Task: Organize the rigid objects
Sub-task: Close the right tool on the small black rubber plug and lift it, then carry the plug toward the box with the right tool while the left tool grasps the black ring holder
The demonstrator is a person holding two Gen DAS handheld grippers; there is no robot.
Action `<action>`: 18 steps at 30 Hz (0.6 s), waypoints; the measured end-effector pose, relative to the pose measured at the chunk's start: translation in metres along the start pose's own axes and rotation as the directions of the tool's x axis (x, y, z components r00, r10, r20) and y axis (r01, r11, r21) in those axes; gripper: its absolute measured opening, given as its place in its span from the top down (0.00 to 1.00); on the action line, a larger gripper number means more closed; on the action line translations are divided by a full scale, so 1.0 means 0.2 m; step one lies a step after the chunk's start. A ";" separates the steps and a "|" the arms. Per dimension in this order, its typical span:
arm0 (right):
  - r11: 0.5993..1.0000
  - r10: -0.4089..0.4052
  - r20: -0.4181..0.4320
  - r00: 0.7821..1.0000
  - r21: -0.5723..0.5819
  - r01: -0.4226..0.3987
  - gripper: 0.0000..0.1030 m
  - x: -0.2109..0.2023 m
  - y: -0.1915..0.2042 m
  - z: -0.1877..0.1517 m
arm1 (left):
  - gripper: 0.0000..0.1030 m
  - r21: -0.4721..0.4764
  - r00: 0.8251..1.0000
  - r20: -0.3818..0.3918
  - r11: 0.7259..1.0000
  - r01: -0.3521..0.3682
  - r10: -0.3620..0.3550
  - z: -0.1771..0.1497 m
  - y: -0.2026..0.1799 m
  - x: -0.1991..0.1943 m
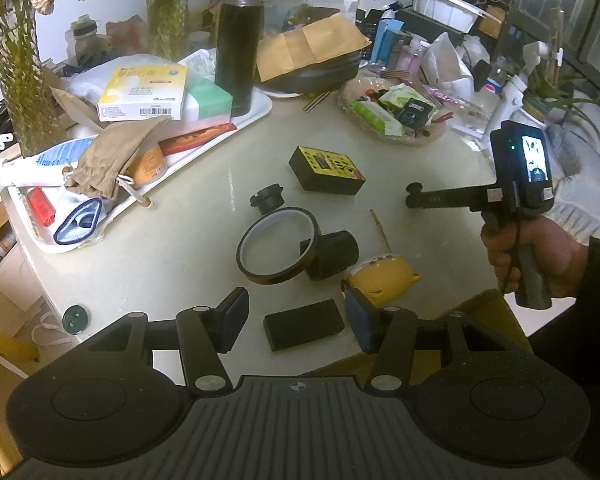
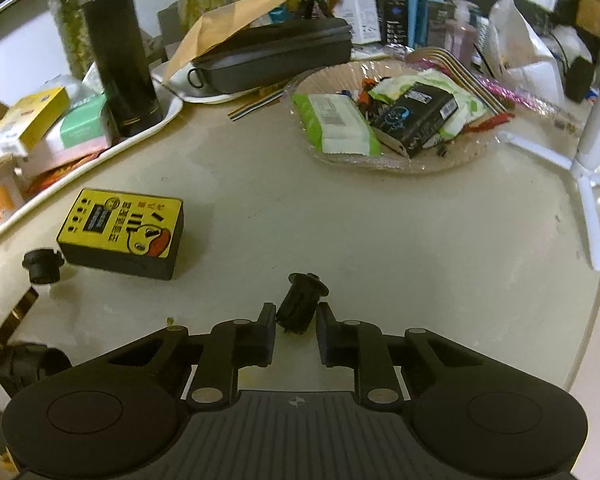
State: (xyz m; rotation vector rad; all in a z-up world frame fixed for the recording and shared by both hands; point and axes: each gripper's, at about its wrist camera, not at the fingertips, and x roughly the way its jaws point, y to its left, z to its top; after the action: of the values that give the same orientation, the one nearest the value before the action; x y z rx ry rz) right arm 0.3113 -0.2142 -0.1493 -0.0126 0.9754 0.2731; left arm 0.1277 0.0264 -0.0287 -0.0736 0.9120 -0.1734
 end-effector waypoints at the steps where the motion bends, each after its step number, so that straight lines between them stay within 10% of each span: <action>1: 1.000 0.000 -0.002 1.000 -0.017 0.000 0.78 0.00 0.00 0.00 | 0.49 0.001 1.000 0.002 1.000 0.001 -0.001 0.00 0.00 0.00; 18: 1.000 0.013 -0.011 1.000 0.005 -0.013 0.80 0.01 0.01 0.01 | 0.49 0.009 1.000 0.004 1.000 -0.021 0.021 0.00 0.02 -0.01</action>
State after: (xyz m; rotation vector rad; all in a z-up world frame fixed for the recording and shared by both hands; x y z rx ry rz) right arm 0.3126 -0.2110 -0.1494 -0.0032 0.9870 0.2825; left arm 0.1277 0.0313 -0.0271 -0.0563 0.9076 -0.1580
